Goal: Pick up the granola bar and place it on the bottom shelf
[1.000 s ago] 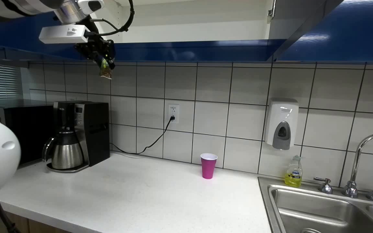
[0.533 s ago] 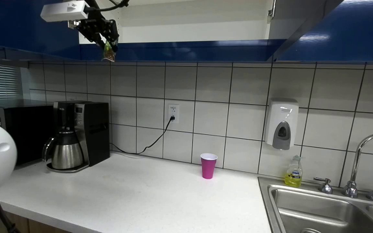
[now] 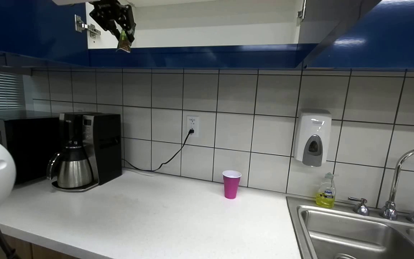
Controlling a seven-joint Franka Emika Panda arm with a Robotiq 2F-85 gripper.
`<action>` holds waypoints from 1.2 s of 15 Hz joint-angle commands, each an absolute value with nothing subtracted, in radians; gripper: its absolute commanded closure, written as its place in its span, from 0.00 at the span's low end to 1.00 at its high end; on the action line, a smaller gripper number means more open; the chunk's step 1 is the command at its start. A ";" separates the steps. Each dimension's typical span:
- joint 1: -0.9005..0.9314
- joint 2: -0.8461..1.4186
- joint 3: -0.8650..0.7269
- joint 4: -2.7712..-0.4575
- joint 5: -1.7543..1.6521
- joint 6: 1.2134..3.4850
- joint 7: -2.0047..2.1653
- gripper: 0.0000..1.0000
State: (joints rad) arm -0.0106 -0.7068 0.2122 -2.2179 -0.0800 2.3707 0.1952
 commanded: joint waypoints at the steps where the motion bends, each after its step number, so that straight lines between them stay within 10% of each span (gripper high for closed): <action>1: -0.050 -0.615 0.232 -2.086 -0.113 2.312 0.236 0.82; 18: -0.035 -0.296 0.214 -1.708 -0.154 2.180 0.302 0.82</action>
